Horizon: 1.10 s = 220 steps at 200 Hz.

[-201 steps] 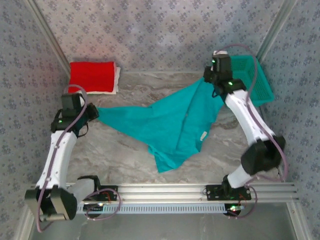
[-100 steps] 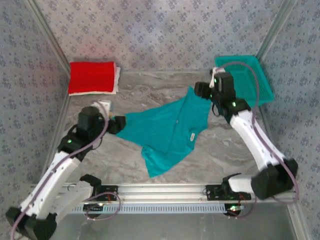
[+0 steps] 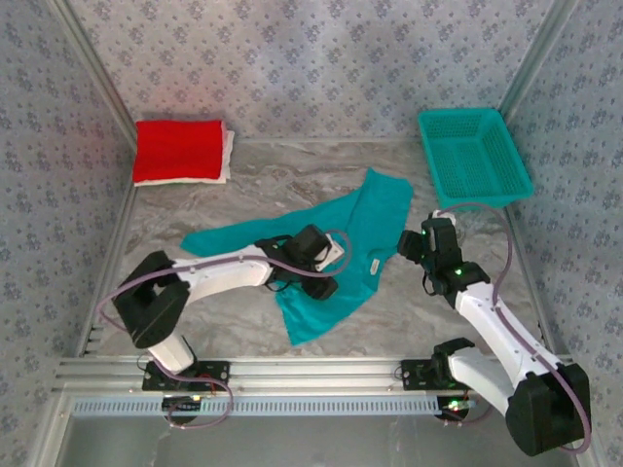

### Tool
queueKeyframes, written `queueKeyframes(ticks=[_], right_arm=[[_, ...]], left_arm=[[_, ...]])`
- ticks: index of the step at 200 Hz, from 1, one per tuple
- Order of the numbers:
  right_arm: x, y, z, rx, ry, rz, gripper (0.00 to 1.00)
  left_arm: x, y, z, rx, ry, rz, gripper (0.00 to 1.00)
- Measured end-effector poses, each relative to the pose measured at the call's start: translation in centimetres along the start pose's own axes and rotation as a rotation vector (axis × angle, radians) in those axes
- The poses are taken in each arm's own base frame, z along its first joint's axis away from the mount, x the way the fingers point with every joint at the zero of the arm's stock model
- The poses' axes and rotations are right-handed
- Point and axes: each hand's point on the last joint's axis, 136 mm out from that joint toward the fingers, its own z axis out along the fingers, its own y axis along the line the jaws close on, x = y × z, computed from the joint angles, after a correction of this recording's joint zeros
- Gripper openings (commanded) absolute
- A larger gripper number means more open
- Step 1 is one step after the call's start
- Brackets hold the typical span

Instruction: Fold and stack the t-shirts

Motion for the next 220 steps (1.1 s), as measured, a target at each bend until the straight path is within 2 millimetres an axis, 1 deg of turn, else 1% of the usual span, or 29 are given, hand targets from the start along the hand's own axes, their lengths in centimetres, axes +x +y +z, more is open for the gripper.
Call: queueKeyframes(ticks=[19, 41, 73, 86, 99, 113, 120, 128, 140, 153, 164, 168, 189, 220], right_arm=[[-0.5, 0.2, 0.5, -0.004, -0.018, 0.012, 0.68], [-0.5, 0.4, 1.3, -0.003, -0.015, 0.012, 0.68], [-0.5, 0.6, 2.1, -0.003, -0.014, 0.012, 0.68], [-0.6, 0.7, 2.2, -0.005, -0.018, 0.013, 0.68], [-0.7, 0.8, 2.2, -0.008, -0.024, 0.014, 0.68], [-0.9, 0.8, 2.2, -0.009, -0.03, 0.017, 0.68], [-0.9, 0.8, 2.2, -0.008, -0.032, 0.018, 0.68], [-1.0, 0.7, 2.2, -0.008, -0.033, 0.019, 0.68], [-1.1, 0.7, 2.2, -0.007, -0.037, 0.022, 0.68], [-1.2, 0.7, 2.2, -0.008, -0.042, 0.024, 0.68], [-1.3, 0.6, 2.2, -0.008, -0.044, 0.027, 0.68], [-1.3, 0.6, 2.2, -0.008, -0.045, 0.027, 0.68], [-1.3, 0.6, 2.2, -0.006, -0.044, 0.028, 0.68], [-1.4, 0.5, 2.2, -0.005, -0.045, 0.029, 0.68]], left_arm=[[0.3, -1.1, 1.1, 0.019, 0.026, 0.021, 0.77], [0.8, -1.6, 2.0, 0.022, 0.051, 0.025, 0.76], [1.2, -1.4, 2.8, 0.009, 0.066, 0.012, 0.66], [1.5, -1.3, 3.4, 0.004, 0.081, 0.006, 0.57], [2.1, -1.2, 4.0, -0.002, 0.102, 0.002, 0.56], [2.3, -1.0, 4.2, -0.01, 0.109, 0.003, 0.56], [2.3, -0.9, 4.2, -0.015, 0.108, 0.003, 0.53], [2.3, -0.9, 4.2, -0.018, 0.108, 0.002, 0.45], [2.4, -0.7, 4.2, -0.027, 0.111, -0.003, 0.41], [2.5, -0.4, 4.1, -0.042, 0.111, -0.007, 0.29], [2.6, -0.3, 3.9, -0.05, 0.115, -0.01, 0.22], [2.7, -0.2, 3.8, -0.054, 0.117, -0.004, 0.2], [2.3, 0.0, 2.6, -0.071, 0.099, -0.007, 0.0], [0.8, 0.7, 0.2, -0.096, 0.038, -0.02, 0.0]])
